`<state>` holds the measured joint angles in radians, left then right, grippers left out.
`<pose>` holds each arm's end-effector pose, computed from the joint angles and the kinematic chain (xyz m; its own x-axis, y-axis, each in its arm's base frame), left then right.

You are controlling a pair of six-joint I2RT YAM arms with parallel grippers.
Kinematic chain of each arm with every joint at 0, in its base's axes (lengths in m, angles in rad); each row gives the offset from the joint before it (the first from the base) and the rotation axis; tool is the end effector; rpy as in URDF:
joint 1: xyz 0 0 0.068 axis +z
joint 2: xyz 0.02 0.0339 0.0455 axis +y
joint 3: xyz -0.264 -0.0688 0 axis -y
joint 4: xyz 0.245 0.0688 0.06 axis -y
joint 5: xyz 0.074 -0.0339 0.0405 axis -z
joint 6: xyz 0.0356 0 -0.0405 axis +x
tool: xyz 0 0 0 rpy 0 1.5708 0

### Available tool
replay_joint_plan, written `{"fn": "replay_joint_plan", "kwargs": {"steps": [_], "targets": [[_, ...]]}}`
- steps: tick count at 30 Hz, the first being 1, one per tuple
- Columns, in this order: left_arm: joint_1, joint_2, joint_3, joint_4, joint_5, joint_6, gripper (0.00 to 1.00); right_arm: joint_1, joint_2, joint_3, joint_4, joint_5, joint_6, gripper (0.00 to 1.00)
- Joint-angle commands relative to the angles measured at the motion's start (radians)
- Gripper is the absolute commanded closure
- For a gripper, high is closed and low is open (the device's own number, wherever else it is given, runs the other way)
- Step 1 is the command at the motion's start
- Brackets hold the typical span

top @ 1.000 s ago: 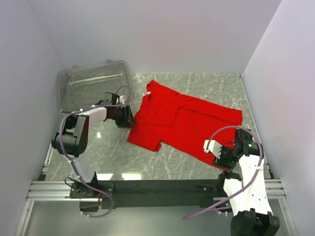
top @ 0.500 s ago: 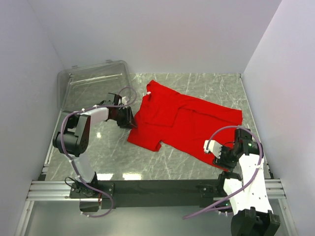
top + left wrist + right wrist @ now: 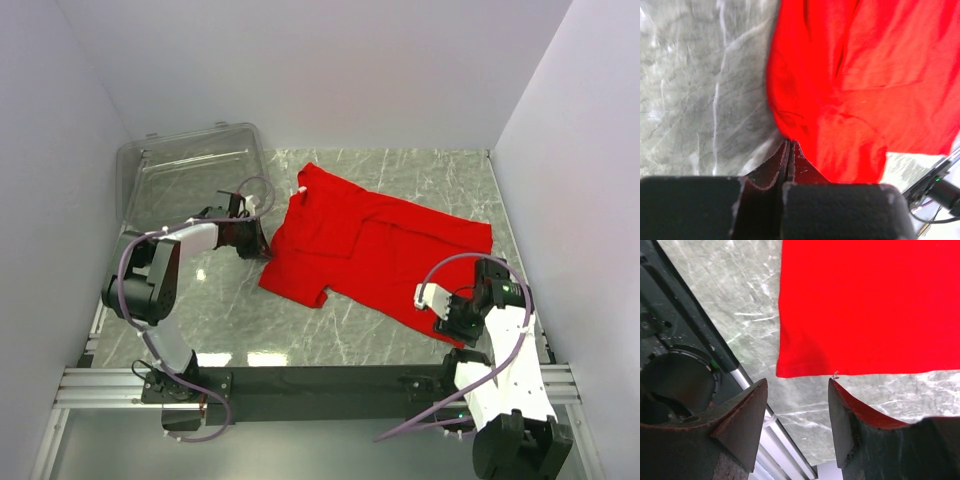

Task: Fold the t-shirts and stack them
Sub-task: Fold the tshirt

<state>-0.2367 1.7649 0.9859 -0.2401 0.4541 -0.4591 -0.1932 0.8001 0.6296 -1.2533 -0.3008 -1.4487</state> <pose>0.3298 -0.0956 0.1528 -0.9346 -0.1842 -0.3043 0.0224 0.8233 -0.5672 0.1036 -0.0095 0.2136 -0.2580 -0.9155 -0.3087 -0.9464 0.3037 -0.1097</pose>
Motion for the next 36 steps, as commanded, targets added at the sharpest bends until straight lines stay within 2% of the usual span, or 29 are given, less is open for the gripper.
{"fn": "replay_joint_plan", "kwargs": {"steps": [1,5,10,18,27,36], "targets": [[0.011,-0.081,-0.013,0.100,-0.003,-0.059,0.99,0.024,0.014,0.013,0.051,0.066,0.011,0.41],[0.022,-0.094,-0.001,0.120,0.003,-0.090,0.99,0.095,0.024,-0.016,0.069,0.103,0.016,0.40],[0.022,-0.087,0.011,0.120,0.037,-0.093,0.99,0.189,0.082,-0.038,0.173,0.150,0.163,0.40],[0.028,-0.070,0.005,0.131,0.066,-0.096,0.99,0.271,0.185,-0.007,0.172,0.183,0.214,0.38],[0.051,-0.045,0.019,0.133,0.061,-0.105,0.99,0.472,0.284,0.001,0.176,0.270,0.332,0.35],[0.077,-0.036,0.039,0.130,0.081,-0.093,0.99,0.624,0.496,0.008,0.262,0.374,0.574,0.34]]}}
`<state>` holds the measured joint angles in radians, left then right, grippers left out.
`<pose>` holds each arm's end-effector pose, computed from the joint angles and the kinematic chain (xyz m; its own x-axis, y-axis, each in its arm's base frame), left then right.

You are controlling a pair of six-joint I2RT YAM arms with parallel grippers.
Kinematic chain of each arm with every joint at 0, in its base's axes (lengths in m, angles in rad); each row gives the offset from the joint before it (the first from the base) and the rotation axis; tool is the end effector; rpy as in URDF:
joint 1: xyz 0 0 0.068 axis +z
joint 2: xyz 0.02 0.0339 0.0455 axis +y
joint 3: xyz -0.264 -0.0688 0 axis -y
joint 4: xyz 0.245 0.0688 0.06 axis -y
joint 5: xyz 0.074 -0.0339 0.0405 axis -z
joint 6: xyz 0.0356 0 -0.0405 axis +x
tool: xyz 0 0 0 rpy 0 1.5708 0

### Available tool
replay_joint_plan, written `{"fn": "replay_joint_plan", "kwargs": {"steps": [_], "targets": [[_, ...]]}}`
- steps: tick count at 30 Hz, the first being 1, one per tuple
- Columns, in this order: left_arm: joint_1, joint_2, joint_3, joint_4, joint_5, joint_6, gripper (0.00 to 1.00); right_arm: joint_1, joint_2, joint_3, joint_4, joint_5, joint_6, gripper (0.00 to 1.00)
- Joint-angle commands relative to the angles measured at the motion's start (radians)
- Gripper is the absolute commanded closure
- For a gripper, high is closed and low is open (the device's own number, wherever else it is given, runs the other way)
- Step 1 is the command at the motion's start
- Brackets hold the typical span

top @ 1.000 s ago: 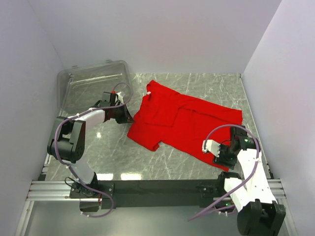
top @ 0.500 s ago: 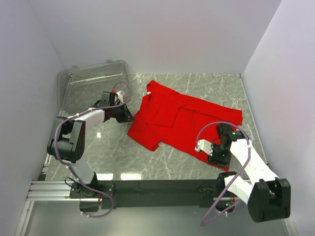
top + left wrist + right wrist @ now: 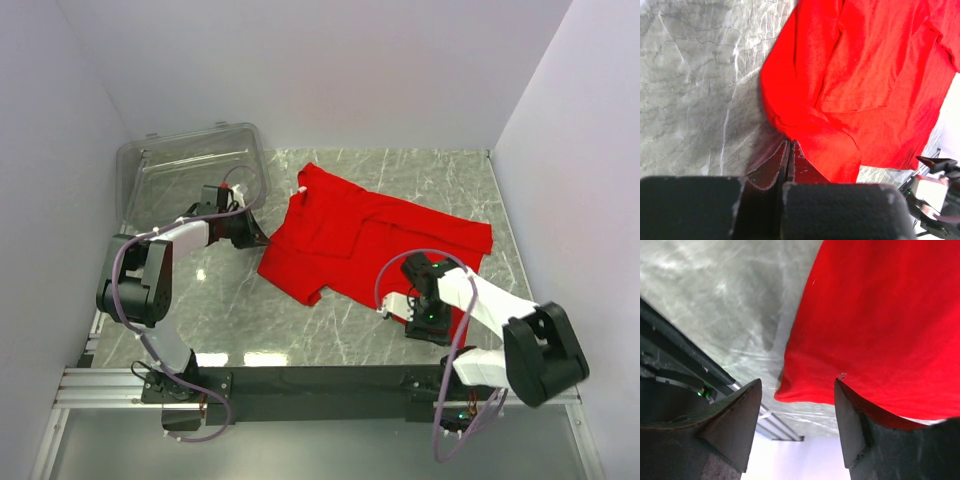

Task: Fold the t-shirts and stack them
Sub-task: Fold the tshirt

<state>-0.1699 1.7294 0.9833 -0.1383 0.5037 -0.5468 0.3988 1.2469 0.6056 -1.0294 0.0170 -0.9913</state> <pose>0.3411 -0.0759 0.1706 -0.8850 -0.3102 -0.3472 -0.0124 0.7612 -0.6484 0.1452 0.0605 0.1562 -0.1759 -0.9820 0.0688 -0.9807 0.1809 0.0742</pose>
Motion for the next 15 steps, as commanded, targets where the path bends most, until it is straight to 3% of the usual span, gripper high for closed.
{"fn": "replay_joint_plan", "kwargs": {"steps": [1,15], "targets": [[0.013,-0.001,0.041,0.026,0.033,-0.004,0.99,0.043,0.065,0.033,0.049,0.063,0.132,0.33],[0.040,-0.007,0.043,0.016,0.061,0.021,0.99,0.127,0.134,-0.035,0.147,0.189,0.290,0.39]]}}
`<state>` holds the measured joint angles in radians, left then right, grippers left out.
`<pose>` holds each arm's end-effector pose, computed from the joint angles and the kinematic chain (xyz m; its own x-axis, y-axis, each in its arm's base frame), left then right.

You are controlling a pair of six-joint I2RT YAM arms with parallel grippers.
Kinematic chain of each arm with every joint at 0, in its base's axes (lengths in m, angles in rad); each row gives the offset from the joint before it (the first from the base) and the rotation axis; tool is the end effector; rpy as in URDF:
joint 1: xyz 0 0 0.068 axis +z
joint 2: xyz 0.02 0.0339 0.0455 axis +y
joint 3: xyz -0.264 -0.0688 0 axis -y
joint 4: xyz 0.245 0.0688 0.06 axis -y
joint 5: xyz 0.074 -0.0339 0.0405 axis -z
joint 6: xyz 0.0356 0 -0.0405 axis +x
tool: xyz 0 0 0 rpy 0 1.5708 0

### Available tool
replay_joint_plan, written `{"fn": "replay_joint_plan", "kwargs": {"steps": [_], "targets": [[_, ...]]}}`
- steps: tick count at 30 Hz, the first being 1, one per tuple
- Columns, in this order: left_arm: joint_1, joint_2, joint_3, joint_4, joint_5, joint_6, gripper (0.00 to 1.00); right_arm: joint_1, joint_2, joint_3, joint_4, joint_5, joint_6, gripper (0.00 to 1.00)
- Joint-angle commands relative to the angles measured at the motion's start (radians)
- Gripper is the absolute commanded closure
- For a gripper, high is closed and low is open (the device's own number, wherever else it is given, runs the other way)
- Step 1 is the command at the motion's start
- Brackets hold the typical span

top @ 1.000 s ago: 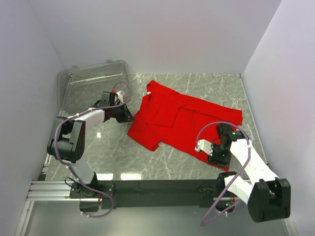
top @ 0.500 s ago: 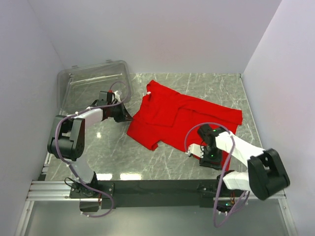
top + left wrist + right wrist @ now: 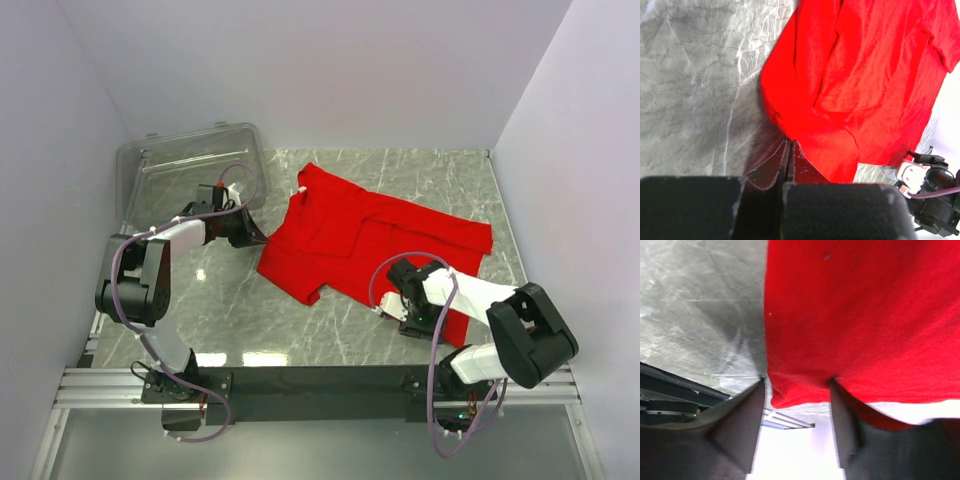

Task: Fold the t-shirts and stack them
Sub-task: Fold the tshirt

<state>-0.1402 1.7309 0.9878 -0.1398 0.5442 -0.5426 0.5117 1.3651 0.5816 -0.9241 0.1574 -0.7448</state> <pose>0.3434 -0.0671 0.1718 -0.8849 -0.3213 -0.3372 -0.0139 0.7419 -0.6704 0.1484 0.0770 0.1334 -0.2946 -0.9332 0.2055 -0.9547 0.2966 -0.0217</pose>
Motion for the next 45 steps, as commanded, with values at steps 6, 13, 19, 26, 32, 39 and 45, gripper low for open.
{"fn": "replay_joint_plan", "kwargs": {"steps": [6,13,19,26,32,39,45], "targets": [[0.019,-0.016,0.037,0.013,0.025,0.020,0.99,0.024,0.097,0.007,0.054,0.050,0.074,0.60],[0.030,-0.028,0.035,0.008,0.019,0.021,0.99,0.022,0.078,0.060,0.010,-0.002,0.079,1.00],[0.042,-0.036,0.060,0.006,-0.013,0.020,0.99,-0.010,-0.073,0.156,-0.122,-0.094,0.004,0.99],[0.053,-0.044,0.106,-0.009,-0.026,0.021,0.99,-0.045,-0.208,0.187,-0.202,-0.140,-0.021,1.00],[0.059,-0.039,0.121,-0.014,-0.027,0.024,0.99,-0.053,-0.221,0.132,-0.131,-0.098,-0.013,0.97],[0.076,-0.044,0.109,-0.015,-0.069,0.033,0.99,-0.061,-0.066,0.240,-0.007,-0.103,0.068,0.94],[0.113,-0.030,0.107,-0.023,-0.115,0.046,0.99,-0.035,0.115,0.412,-0.045,-0.258,0.104,0.96]]}}
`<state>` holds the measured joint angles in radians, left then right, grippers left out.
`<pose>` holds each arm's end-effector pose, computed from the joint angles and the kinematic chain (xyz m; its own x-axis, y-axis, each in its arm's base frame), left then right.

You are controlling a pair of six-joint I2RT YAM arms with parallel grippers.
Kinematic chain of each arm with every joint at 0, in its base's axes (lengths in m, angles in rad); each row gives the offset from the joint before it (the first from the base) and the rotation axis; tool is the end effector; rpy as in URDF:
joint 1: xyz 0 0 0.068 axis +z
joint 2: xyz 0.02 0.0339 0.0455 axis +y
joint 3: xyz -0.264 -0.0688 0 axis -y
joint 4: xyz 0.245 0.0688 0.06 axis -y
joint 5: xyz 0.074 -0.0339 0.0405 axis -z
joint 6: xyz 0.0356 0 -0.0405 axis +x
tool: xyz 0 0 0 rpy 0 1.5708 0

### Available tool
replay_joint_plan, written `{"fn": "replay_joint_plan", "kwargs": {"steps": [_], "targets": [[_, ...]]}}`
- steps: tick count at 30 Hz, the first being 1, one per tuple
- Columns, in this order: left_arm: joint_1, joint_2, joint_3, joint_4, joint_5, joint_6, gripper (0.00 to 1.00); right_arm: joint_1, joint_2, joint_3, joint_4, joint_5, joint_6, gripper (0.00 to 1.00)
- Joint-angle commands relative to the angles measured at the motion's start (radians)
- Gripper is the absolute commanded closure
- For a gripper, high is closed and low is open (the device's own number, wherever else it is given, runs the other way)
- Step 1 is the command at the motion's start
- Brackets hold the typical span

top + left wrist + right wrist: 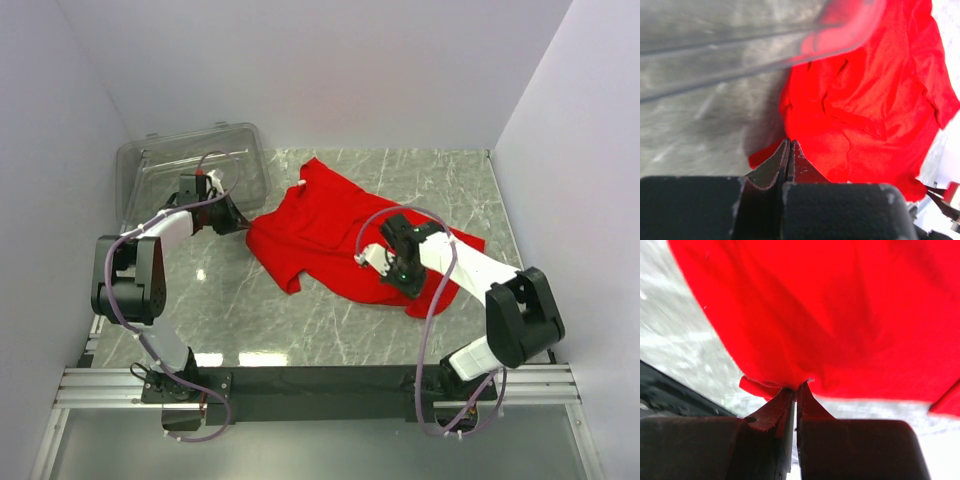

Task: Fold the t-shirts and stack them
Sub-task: Fold the tshirt

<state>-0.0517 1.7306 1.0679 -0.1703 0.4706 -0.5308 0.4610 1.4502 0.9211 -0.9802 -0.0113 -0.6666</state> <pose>0.3619 -0.0349 0.1925 -0.8148 -0.4096 -0.4103 -0.0717 0.7734 -0.6299 0.2119 0.1057 0.1943 -0.4271 -0.9025 -0.0553 -0.9028 0.4291 -0.0291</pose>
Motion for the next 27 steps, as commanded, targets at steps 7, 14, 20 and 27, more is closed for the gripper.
{"fn": "replay_joint_plan", "kwargs": {"steps": [7,14,20,27], "targets": [[0.036,0.017,0.078,-0.006,-0.036,0.051,0.99,0.114,-0.030,0.021,0.015,-0.194,0.005,0.88],[0.035,0.032,0.086,-0.006,-0.018,0.043,0.99,0.188,-0.092,-0.042,0.048,-0.184,0.045,0.61],[0.035,0.026,0.083,-0.020,-0.016,0.048,0.99,0.191,-0.175,-0.036,0.008,-0.229,0.068,0.54],[0.035,0.014,0.086,-0.037,-0.020,0.043,0.99,0.292,-0.185,-0.100,-0.047,-0.274,0.065,0.53]]}}
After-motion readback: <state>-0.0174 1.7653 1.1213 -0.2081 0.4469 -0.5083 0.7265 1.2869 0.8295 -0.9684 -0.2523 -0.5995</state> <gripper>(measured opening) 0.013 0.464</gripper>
